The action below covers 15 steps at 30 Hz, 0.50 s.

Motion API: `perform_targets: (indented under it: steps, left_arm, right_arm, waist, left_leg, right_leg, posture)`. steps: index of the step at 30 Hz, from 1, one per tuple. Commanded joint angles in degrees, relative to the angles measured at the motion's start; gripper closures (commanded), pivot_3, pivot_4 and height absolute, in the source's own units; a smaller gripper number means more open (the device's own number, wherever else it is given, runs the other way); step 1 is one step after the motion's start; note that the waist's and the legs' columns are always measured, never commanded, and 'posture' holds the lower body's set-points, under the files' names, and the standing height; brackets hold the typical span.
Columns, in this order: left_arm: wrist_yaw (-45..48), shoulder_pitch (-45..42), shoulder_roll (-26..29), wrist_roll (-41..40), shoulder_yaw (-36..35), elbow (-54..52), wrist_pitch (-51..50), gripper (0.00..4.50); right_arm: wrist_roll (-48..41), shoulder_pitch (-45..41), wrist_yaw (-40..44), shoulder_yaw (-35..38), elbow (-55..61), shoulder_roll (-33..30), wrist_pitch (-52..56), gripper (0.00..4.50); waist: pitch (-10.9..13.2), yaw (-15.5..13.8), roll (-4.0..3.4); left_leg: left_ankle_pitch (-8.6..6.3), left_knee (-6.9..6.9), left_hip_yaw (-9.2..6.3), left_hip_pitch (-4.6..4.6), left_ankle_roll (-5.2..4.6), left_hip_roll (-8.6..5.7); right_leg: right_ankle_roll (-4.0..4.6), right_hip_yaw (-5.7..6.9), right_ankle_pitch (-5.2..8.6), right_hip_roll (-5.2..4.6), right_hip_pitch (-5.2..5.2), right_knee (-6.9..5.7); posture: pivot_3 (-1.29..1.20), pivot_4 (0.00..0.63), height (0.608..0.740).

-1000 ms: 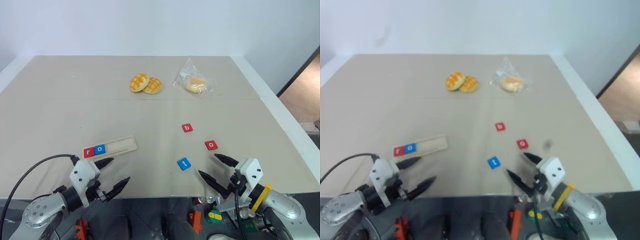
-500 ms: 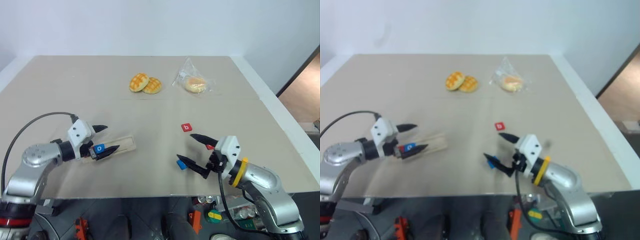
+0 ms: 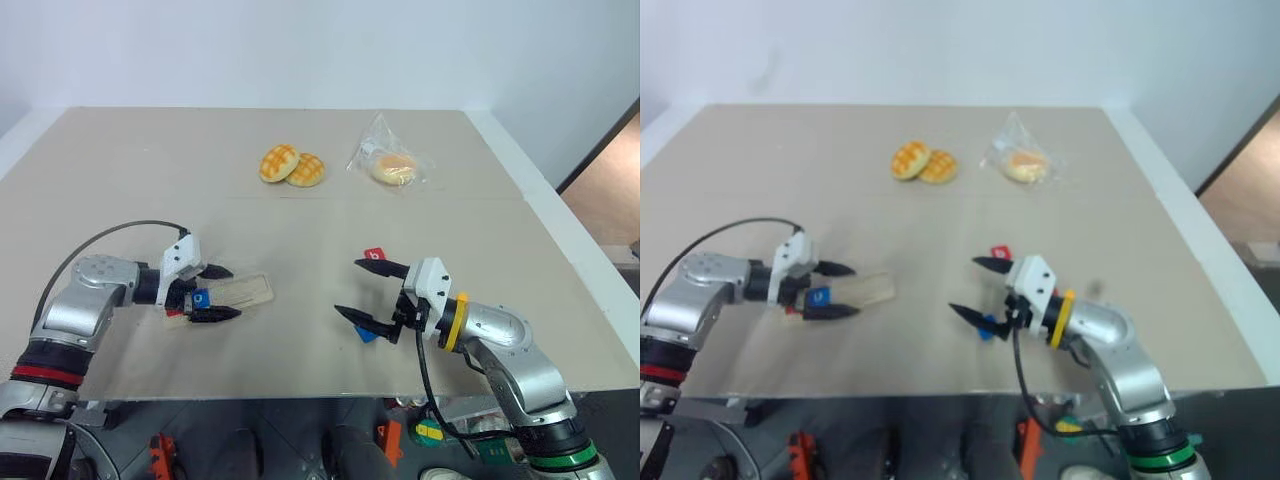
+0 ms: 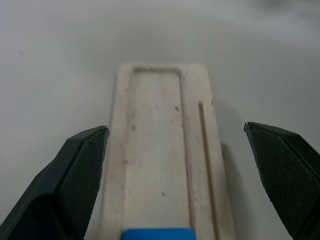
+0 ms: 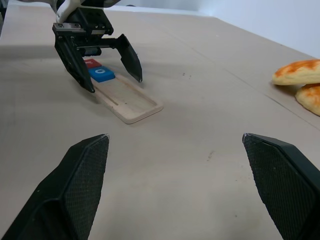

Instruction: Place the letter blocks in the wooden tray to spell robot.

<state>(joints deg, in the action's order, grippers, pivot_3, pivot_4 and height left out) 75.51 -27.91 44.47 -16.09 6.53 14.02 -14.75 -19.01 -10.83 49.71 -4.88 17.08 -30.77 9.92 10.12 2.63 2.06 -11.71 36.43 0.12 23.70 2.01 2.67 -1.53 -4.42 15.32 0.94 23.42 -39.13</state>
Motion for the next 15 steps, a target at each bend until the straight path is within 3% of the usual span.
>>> perform_targets:
  steps: [1,14,15]
  left_arm:
    - [-0.9,-1.1,0.1,2.2,-0.3,1.3,3.0,0.0]
    - [-3.4,2.4,0.0,5.0,-0.7,5.0,5.7,0.0]
    - [-3.4,2.7,-0.1,4.7,-0.8,5.0,5.2,0.4]
  right_arm:
    - [0.0,-0.8,-0.1,-0.3,1.0,0.6,-1.1,0.07]
    - [0.7,0.4,0.0,-0.7,1.3,0.9,-1.4,0.07]
    - [0.7,0.5,0.0,-0.6,1.3,0.7,-1.4,0.0]
  waist:
    - [0.0,0.0,0.0]
    - [0.0,0.0,-0.01]
    - [0.0,0.0,-0.01]
  left_leg:
    - [0.0,0.01,-0.02,0.0,0.0,0.01]
    - [0.01,0.1,-0.04,-0.1,0.0,0.02]
    - [0.01,0.1,-0.04,-0.14,0.0,0.03]
  right_leg:
    - [0.01,0.01,-0.01,0.0,-0.01,-0.01]
    - [0.05,0.04,-0.05,0.0,-0.11,-0.08]
    - [0.06,0.04,-0.05,0.01,-0.13,-0.08]
  posture:
    - [0.0,0.15,0.74]
    - [0.0,0.15,0.74]
    - [0.0,0.15,0.74]
